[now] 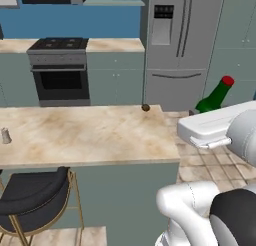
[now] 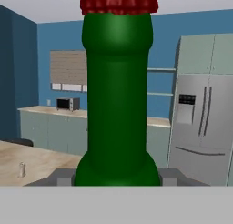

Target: Open the cabinet directly in front. Then move the beer and the cup to the dining counter with the candle on it.

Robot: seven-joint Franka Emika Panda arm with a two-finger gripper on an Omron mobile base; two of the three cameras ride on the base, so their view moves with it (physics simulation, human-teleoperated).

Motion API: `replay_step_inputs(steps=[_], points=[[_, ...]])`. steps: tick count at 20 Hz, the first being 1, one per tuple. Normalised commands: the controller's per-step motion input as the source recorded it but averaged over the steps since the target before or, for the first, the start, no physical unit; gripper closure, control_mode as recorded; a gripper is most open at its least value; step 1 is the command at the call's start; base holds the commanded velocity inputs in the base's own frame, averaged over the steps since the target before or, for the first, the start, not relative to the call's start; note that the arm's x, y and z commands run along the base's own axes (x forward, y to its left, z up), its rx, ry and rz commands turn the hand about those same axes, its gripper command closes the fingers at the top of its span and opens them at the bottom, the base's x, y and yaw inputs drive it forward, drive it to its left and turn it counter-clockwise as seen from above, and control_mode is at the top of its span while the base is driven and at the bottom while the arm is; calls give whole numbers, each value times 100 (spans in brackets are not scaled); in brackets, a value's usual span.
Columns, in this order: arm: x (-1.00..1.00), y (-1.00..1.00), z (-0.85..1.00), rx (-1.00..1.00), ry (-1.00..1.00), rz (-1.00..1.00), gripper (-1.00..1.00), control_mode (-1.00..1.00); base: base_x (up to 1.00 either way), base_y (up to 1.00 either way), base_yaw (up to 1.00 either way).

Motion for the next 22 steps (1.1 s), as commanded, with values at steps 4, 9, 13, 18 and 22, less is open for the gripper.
replay_step_inputs(steps=[4,9,13,18,22], points=[[0,0,0,0,0,0,100,100,44,0,8],[1,0,-3,0,2,5,100,-100,8,0,4],[23,0,-5,5,16,20,100,-100,0,0,0],[21,0,-21,9,24,20,100,-100,0,0,0],[6,0,-30,1,21,11,100,-100,0,0,0]])
